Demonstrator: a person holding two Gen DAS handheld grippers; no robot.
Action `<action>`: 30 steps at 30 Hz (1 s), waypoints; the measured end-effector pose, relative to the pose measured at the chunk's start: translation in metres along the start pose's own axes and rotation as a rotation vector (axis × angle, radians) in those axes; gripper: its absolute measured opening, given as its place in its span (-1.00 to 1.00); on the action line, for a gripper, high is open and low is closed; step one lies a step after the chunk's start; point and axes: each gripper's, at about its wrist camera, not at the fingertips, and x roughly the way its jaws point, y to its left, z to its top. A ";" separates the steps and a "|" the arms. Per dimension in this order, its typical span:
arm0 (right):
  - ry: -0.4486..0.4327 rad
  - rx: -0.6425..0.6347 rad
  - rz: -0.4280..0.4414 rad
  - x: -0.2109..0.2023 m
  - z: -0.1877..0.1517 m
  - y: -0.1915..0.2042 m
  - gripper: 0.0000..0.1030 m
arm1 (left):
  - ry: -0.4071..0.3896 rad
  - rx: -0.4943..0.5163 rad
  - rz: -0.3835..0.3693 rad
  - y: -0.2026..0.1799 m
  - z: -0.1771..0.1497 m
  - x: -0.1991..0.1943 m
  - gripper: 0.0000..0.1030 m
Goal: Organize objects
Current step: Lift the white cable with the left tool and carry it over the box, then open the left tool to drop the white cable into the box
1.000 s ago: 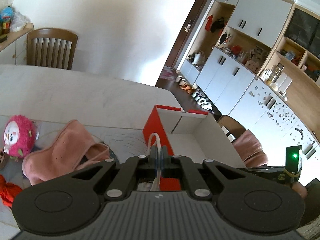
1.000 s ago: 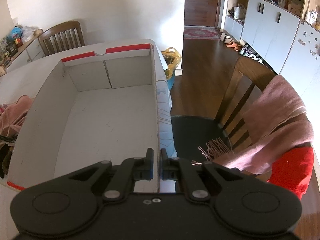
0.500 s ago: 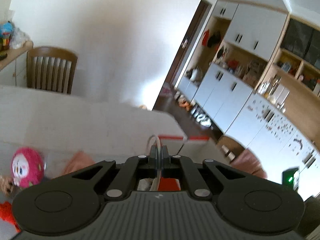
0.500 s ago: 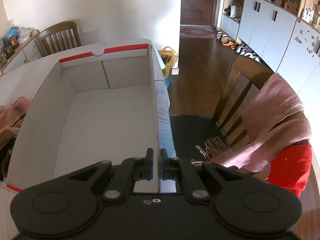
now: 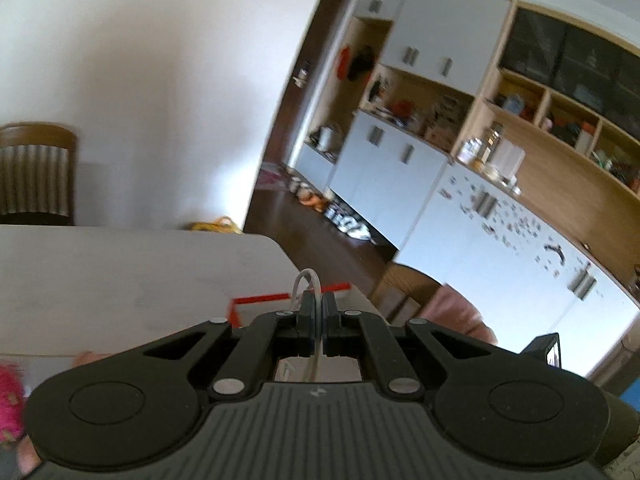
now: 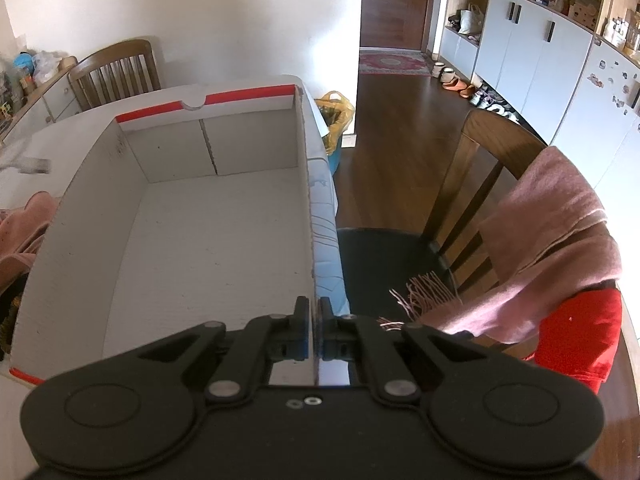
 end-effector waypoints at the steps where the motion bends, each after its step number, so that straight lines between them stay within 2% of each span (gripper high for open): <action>1: 0.001 -0.002 -0.001 0.000 0.000 0.001 -0.93 | 0.010 0.010 -0.009 -0.003 0.000 0.006 -0.96; 9: 0.007 -0.017 -0.001 0.000 0.001 0.000 -0.95 | 0.135 0.116 -0.058 -0.034 -0.010 0.085 -0.96; 18: 0.014 -0.021 0.009 0.002 0.004 -0.002 -0.96 | 0.239 0.184 -0.053 -0.049 -0.021 0.163 -0.96; 23: 0.017 -0.021 0.012 0.004 0.004 -0.002 -0.96 | 0.289 0.176 -0.056 -0.043 -0.024 0.196 -0.96; 27: 0.017 -0.013 0.018 0.005 0.004 -0.004 -0.96 | 0.332 0.118 -0.061 -0.032 -0.025 0.218 -0.96; 30: 0.019 -0.007 0.021 0.006 0.005 -0.006 -0.96 | 0.374 0.142 -0.011 -0.023 -0.028 0.231 -0.96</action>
